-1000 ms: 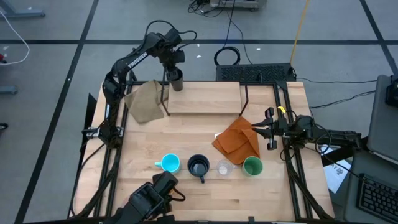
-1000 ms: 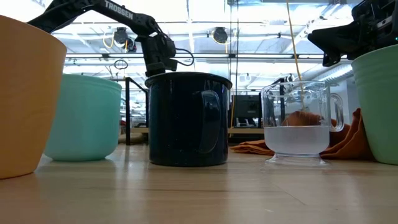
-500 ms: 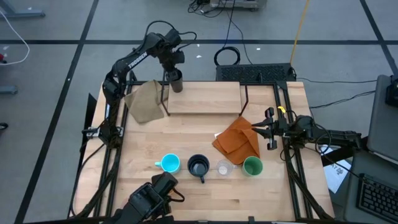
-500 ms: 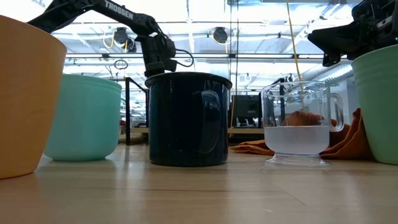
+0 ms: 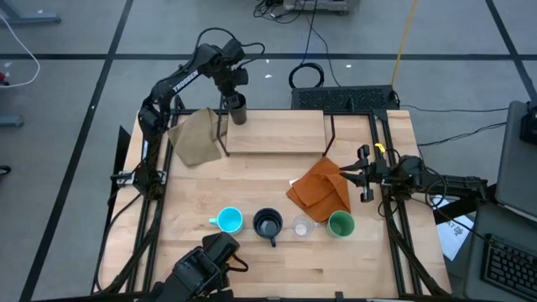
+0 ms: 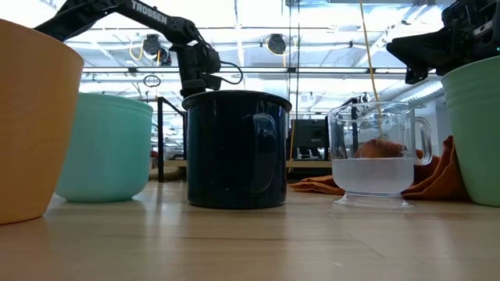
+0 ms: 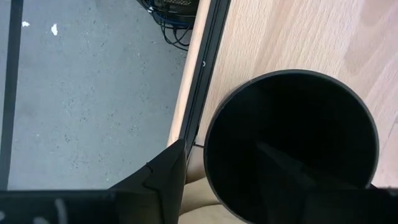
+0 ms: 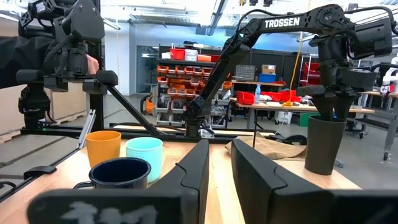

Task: Stack small to large cups/mugs on shelf
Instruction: Put the green cup on the shelf

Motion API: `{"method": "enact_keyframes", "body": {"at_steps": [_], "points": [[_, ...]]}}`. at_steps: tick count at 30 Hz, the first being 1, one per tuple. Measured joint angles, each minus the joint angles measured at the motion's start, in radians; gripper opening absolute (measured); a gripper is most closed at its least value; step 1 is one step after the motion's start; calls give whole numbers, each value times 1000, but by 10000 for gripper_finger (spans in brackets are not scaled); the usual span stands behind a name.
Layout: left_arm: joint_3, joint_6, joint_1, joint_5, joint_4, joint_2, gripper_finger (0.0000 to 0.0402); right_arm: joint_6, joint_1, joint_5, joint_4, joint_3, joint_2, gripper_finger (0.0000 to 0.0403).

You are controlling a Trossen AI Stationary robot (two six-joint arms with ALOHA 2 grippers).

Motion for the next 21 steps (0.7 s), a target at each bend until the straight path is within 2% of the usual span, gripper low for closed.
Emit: {"method": "enact_keyframes", "body": {"at_steps": [12, 21], "points": [[7, -5, -5, -23, -26, -21, 177, 0, 0, 0, -2, 0, 0, 61], [114, -9, -28, -26, -44, -22, 177, 0, 0, 0, -3, 0, 0, 61]]}}
